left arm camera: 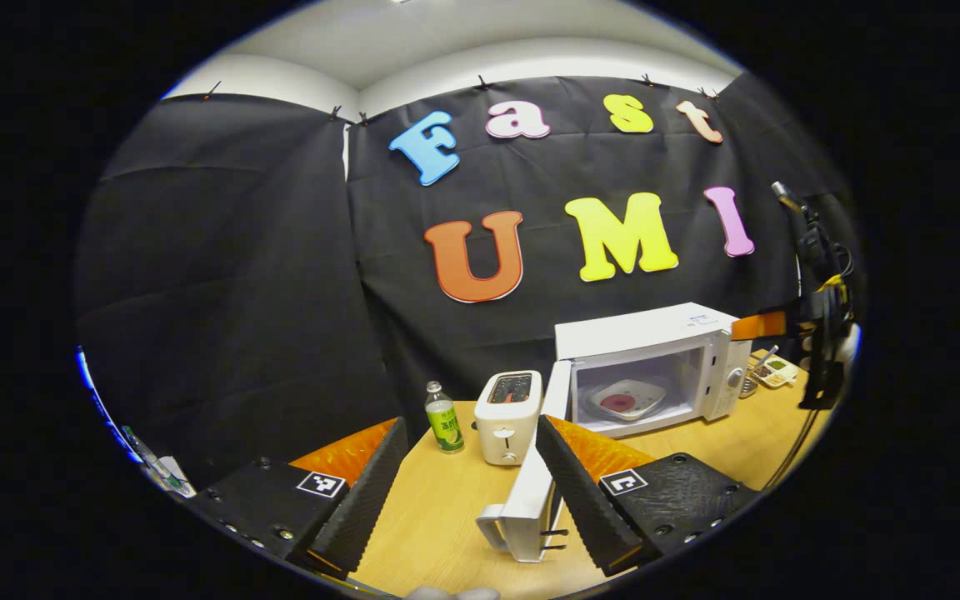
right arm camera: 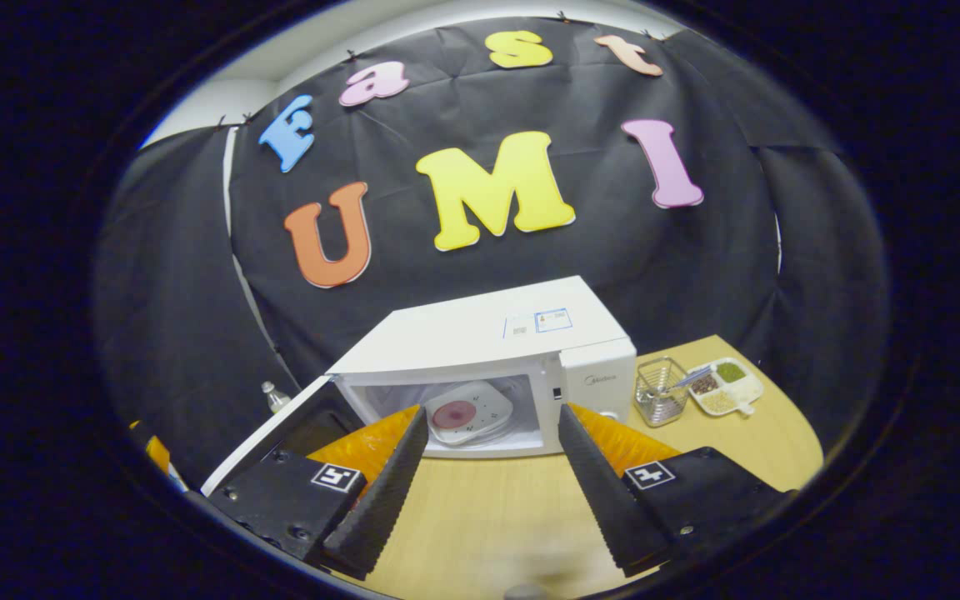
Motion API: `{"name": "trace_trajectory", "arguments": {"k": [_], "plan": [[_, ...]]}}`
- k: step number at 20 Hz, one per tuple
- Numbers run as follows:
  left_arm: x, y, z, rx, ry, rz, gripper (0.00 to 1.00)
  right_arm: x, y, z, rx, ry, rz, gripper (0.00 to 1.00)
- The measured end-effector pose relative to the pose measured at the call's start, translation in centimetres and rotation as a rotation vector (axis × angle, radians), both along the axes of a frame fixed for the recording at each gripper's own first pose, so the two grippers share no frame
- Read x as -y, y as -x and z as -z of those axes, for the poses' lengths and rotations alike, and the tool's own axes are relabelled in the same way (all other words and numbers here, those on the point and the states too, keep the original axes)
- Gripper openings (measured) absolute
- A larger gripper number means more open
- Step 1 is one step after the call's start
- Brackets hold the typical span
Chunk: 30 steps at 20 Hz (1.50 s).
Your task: Open the microwave oven with the left hand, put the food in, and close the microwave oven.
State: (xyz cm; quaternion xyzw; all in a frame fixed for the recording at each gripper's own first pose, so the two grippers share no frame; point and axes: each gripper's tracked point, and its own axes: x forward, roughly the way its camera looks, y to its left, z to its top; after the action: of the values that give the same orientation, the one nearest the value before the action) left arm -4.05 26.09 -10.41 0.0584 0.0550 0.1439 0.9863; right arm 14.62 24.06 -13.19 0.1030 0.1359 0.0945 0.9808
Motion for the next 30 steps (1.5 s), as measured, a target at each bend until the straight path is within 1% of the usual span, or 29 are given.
{"name": "trace_trajectory", "arguments": {"k": [1, 2, 3, 5, 6, 7, 8, 9, 10, 11, 12, 13, 15, 16, 19, 20, 21, 23, 25, 26, 27, 30], "plan": [[-1.3, 0.0, 0.8, 0.006, -0.007, -0.017, 0.95, 0.0, 2.4, -0.8, -0.022, -0.003, -0.033, 1.0], [-2.6, 0.2, 2.0, -0.017, -0.013, -0.046, 0.95, 0.3, 4.0, -1.5, -0.026, 0.004, -0.044, 1.0], [-3.5, 0.2, 3.2, -0.037, -0.016, -0.052, 0.95, 1.3, 5.6, -2.6, -0.017, 0.031, -0.039, 1.0], [-5.1, 0.6, 4.8, -0.048, -0.011, -0.075, 0.95, 3.5, 7.8, -4.3, 0.007, 0.076, 0.0, 1.0], [-6.2, 0.7, 5.7, -0.068, -0.002, -0.1, 0.95, 4.4, 8.5, -4.7, 0.009, 0.08, 0.015, 0.9], [-7.2, 0.8, 6.9, -0.088, 0.015, -0.131, 0.95, 5.5, 8.8, -5.4, 0.002, 0.086, 0.031, 0.9], [-7.6, 1.0, 7.5, -0.093, 0.042, -0.138, 0.95, 6.1, 9.5, -5.7, 0.004, 0.093, 0.049, 0.9], [-7.3, 0.9, 7.9, -0.093, 0.065, -0.129, 0.95, 6.8, 10.1, -6.3, 0.012, 0.098, 0.071, 1.0], [-7.2, 0.5, 8.8, -0.096, 0.083, -0.117, 0.71, 7.3, 10.8, -6.8, 0.014, 0.098, 0.085, 1.0], [-7.3, 0.2, 9.4, -0.082, 0.08, -0.111, 0.47, 7.7, 11.1, -6.8, 0.011, 0.095, 0.096, 1.0], [-7.8, -0.5, 10.5, -0.093, 0.092, -0.119, 0.24, 7.9, 11.4, -6.8, 0.0, 0.092, 0.1, 0.9], [-7.0, -0.7, 11.8, -0.118, 0.126, -0.093, 0.0, 8.0, 11.7, -6.8, -0.013, 0.093, 0.099, 1.0], [-6.3, -1.7, 13.9, -0.143, 0.134, -0.065, 0.0, 9.2, 11.8, -7.0, -0.009, 0.109, 0.118, 1.0], [-5.9, -1.8, 14.0, -0.149, 0.128, -0.061, 0.0, 9.6, 11.9, -7.3, -0.003, 0.12, 0.126, 1.0], [-3.8, -2.2, 13.5, -0.144, 0.125, -0.007, 0.0, 10.6, 11.8, -8.2, 0.003, 0.128, 0.146, 1.0], [-3.0, -2.3, 13.5, -0.14, 0.121, 0.01, 0.11, 10.6, 11.6, -8.4, 0.004, 0.119, 0.147, 1.0], [-2.8, -2.1, 13.1, -0.132, 0.102, -0.002, 0.0, 10.9, 11.6, -8.7, 0.004, 0.113, 0.15, 1.0], [-1.4, -2.1, 13.2, -0.129, 0.14, 0.008, 0.0, 11.0, 11.8, -9.1, 0.007, 0.116, 0.152, 1.0], [1.2, -2.2, 13.2, -0.126, 0.177, 0.042, 0.0, 11.5, 11.8, -9.6, 0.011, 0.126, 0.149, 1.0], [3.0, -2.2, 13.1, -0.123, 0.186, 0.068, 0.1, 11.7, 11.6, -9.6, 0.012, 0.132, 0.152, 1.0], [4.5, -2.3, 13.1, -0.12, 0.19, 0.095, 0.0, 12.0, 11.6, -9.9, 0.012, 0.132, 0.154, 1.0], [8.9, -3.0, 13.3, -0.122, 0.223, 0.156, 0.0, 12.3, 11.5, -10.1, 0.004, 0.133, 0.15, 1.0]]}}
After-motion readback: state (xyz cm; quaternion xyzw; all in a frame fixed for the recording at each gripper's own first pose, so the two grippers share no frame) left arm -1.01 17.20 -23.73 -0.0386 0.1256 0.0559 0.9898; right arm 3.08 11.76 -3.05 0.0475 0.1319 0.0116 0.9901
